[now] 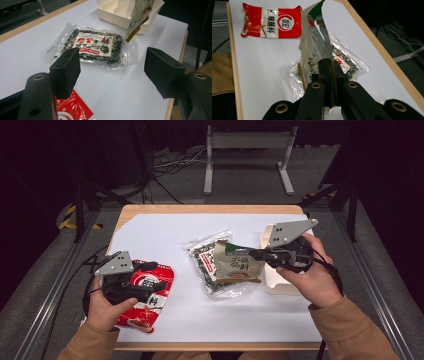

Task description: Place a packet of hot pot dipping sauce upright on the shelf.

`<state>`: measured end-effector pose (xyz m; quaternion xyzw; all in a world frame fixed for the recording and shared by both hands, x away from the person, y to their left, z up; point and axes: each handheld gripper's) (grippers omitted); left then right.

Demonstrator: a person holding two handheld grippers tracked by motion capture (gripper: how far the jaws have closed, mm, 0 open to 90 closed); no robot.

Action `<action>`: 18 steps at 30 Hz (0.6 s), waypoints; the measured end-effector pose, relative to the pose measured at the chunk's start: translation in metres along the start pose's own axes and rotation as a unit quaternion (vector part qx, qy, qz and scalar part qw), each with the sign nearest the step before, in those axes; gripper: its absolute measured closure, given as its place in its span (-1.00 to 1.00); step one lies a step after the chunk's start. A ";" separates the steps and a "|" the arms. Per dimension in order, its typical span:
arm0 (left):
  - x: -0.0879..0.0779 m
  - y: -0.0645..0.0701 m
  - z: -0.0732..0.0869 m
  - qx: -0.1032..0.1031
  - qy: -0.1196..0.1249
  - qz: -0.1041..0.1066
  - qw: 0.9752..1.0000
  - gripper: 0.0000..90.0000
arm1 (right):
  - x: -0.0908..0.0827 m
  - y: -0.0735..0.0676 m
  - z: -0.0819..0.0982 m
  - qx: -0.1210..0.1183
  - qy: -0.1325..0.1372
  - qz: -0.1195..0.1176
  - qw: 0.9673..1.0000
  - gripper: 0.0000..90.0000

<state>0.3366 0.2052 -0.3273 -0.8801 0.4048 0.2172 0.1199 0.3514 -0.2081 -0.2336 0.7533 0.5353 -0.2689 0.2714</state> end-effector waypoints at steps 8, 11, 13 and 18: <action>0.000 -0.012 0.008 -0.017 0.003 -0.019 1.000 -0.37 | -0.010 0.015 0.000 0.000 0.000 0.022 1.000 1.00; 0.000 -0.015 0.010 -0.022 0.004 -0.025 0.999 -0.37 | -0.014 0.023 0.002 0.003 0.002 0.032 0.999 1.00; 0.000 -0.016 0.011 -0.023 0.002 -0.028 0.999 -0.37 | -0.017 0.029 0.004 0.005 0.003 0.037 0.999 1.00; 0.002 -0.017 0.012 -0.024 0.002 -0.032 0.999 -0.37 | -0.021 0.041 0.008 -0.002 0.004 0.054 0.999 1.00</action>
Point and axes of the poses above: each handheld gripper's, and its own axes: x roughly forward along the jaws, z roughly out of its underside, y roughly to its right, and after that the axes turned 11 degrees about -z, right-handed
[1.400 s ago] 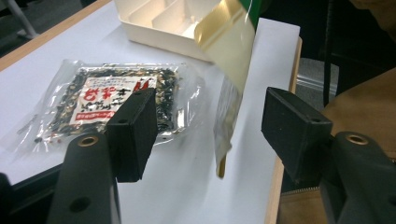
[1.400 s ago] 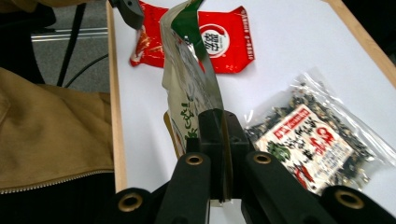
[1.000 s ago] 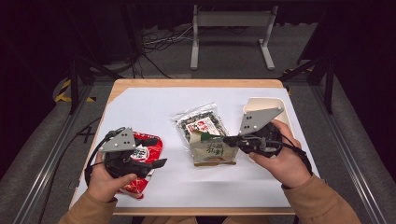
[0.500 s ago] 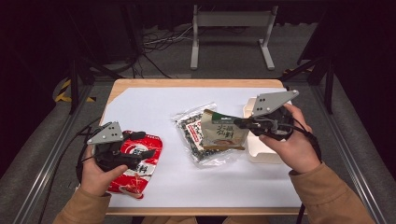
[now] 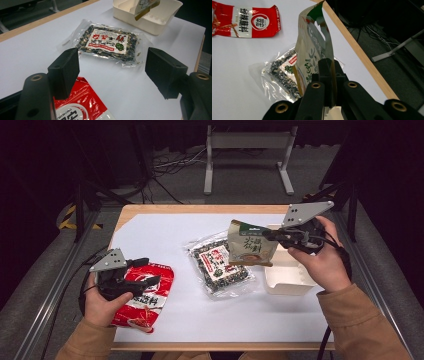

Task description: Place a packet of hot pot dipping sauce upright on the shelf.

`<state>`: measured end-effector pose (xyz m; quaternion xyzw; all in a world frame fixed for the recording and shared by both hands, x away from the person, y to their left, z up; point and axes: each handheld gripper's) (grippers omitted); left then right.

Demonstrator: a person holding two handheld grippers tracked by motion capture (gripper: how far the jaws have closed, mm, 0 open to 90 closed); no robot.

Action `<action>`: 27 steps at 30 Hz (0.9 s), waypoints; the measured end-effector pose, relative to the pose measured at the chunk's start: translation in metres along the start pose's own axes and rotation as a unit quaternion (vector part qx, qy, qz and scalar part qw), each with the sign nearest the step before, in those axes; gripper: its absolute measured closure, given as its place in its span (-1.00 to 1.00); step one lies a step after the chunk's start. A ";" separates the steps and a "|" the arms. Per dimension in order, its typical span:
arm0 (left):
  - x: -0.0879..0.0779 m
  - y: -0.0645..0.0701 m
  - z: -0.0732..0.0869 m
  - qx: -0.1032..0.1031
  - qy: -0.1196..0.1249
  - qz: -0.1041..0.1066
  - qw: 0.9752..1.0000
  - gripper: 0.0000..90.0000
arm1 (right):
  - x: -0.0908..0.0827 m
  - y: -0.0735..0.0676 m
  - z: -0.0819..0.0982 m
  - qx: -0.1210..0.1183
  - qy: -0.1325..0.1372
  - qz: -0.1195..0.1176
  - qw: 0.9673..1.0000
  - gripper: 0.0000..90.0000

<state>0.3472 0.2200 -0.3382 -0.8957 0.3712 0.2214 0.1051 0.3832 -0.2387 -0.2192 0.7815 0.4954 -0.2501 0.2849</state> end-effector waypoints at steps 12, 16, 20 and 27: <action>-0.003 -0.003 0.008 -0.007 -0.009 -0.010 1.000 -0.38 | -0.011 0.030 0.007 -0.009 -0.001 0.033 0.999 1.00; -0.006 -0.003 0.011 -0.011 -0.010 -0.013 1.000 -0.39 | -0.013 0.041 0.010 -0.006 0.000 0.041 0.999 1.00; -0.008 -0.004 0.013 -0.015 -0.011 -0.016 1.000 -0.39 | -0.015 0.051 0.015 0.002 0.003 0.050 0.999 1.00; -0.007 -0.007 0.015 -0.018 -0.010 -0.016 1.000 -0.39 | -0.017 0.068 0.022 -0.004 -0.007 0.069 0.998 1.00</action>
Point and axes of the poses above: each handheld gripper's, and its own axes: x roughly forward along the jaws, z roughly out of its underside, y roughly to its right, and after that the axes turned 11 degrees about -z, right-handed
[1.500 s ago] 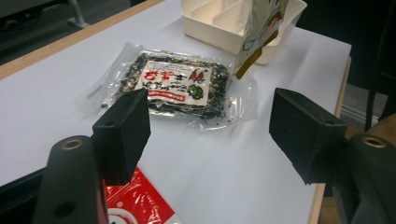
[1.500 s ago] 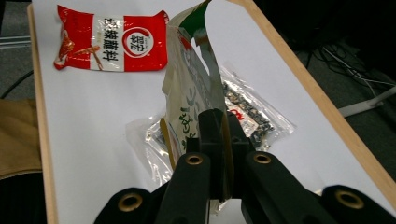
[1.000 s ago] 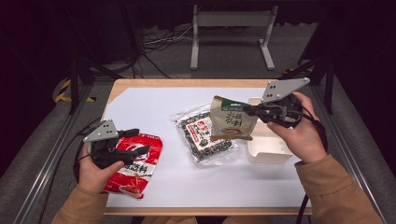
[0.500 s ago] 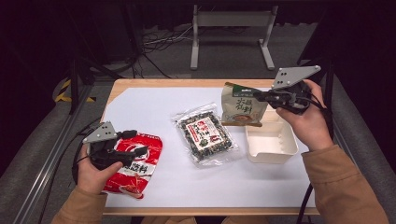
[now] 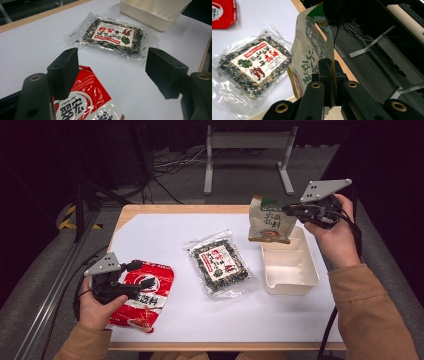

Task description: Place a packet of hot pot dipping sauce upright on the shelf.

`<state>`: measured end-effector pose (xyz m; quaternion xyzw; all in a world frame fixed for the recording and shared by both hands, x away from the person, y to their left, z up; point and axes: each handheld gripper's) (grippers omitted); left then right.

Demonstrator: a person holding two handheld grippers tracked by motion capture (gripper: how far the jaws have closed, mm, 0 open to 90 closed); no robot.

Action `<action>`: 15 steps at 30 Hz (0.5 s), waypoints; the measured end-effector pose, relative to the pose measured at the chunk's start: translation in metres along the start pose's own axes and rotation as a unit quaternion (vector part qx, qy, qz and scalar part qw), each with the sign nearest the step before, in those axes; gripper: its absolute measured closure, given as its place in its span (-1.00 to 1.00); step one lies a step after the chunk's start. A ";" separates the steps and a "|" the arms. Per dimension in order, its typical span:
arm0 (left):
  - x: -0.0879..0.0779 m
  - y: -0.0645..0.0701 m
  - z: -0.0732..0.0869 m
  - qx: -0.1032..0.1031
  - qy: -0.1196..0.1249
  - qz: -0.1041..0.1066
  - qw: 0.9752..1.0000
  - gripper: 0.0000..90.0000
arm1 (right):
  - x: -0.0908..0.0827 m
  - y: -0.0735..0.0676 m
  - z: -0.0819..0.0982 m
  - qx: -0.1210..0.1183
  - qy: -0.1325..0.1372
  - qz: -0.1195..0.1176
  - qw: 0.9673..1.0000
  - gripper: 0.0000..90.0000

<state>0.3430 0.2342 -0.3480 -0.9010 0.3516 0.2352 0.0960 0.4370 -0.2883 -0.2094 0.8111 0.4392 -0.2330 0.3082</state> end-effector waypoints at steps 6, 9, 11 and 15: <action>0.002 0.000 0.000 -0.003 -0.002 0.001 1.000 -0.39 | 0.000 0.013 0.004 -0.004 0.001 0.002 1.000 1.00; 0.003 -0.001 0.001 0.000 -0.004 0.001 1.000 -0.39 | 0.000 0.018 0.007 -0.009 0.002 0.004 1.000 1.00; 0.003 -0.001 0.001 -0.002 -0.004 0.001 1.000 -0.39 | 0.001 0.021 0.009 -0.011 0.003 0.006 1.000 1.00; 0.004 -0.002 0.001 -0.005 -0.004 0.002 1.000 -0.40 | 0.002 0.027 0.015 -0.011 0.001 0.010 1.000 1.00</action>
Point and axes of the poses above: each handheld gripper's, and its own axes: x roughly forward along the jaws, z roughly out of its underside, y roughly to its right, and after that the axes turned 11 degrees about -z, right-handed
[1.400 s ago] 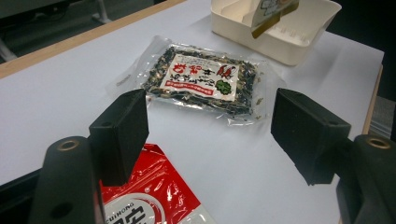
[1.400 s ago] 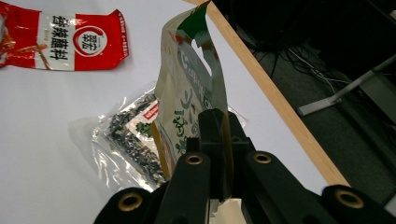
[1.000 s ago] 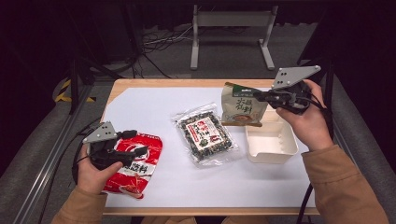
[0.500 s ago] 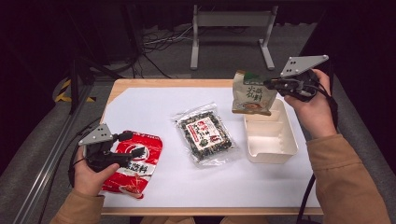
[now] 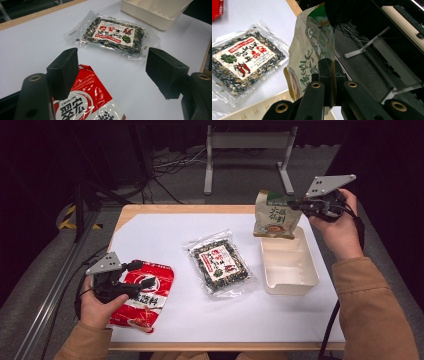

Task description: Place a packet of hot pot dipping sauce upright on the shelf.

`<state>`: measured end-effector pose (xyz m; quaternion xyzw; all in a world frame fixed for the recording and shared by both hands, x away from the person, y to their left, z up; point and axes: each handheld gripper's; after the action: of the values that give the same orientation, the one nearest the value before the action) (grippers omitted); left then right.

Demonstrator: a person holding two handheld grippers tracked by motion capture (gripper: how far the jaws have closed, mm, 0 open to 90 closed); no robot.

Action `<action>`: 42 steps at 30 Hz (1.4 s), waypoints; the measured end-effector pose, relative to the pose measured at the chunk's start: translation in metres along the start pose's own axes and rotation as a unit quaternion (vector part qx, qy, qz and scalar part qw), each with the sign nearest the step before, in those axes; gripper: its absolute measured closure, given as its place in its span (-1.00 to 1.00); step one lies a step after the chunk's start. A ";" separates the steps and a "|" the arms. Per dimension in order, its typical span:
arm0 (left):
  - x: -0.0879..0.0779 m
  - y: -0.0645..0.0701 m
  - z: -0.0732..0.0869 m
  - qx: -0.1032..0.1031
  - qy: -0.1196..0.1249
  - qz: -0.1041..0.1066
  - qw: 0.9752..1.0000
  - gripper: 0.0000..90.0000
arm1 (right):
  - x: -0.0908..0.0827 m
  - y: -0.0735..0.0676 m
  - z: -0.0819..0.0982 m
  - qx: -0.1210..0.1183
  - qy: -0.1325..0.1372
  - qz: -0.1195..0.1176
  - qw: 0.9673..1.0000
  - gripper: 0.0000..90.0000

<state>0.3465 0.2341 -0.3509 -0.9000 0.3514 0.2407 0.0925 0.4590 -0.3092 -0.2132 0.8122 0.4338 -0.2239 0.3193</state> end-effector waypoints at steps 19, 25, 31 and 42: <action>0.004 0.000 0.000 0.002 0.000 0.004 1.000 -0.40 | 0.015 0.024 0.029 0.003 -0.012 0.010 1.000 1.00; 0.005 0.000 0.001 -0.002 -0.003 0.008 1.000 -0.40 | 0.024 0.030 0.039 0.005 -0.013 0.010 1.000 1.00; 0.005 0.000 0.001 -0.003 -0.005 0.008 1.000 -0.40 | 0.030 0.033 0.047 0.007 -0.020 0.015 1.000 1.00; 0.007 0.000 0.001 0.004 -0.004 0.008 1.000 -0.40 | 0.041 0.032 0.054 0.007 -0.034 0.013 0.999 0.99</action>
<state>0.3505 0.2304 -0.3554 -0.8958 0.3589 0.2441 0.0953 0.5026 -0.3382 -0.2664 0.8118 0.4108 -0.2503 0.3311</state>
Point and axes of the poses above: each handheld gripper's, and its own axes: x roughly forward along the jaws, z roughly out of its underside, y roughly to its right, and after that the axes turned 11 degrees about -z, right-handed
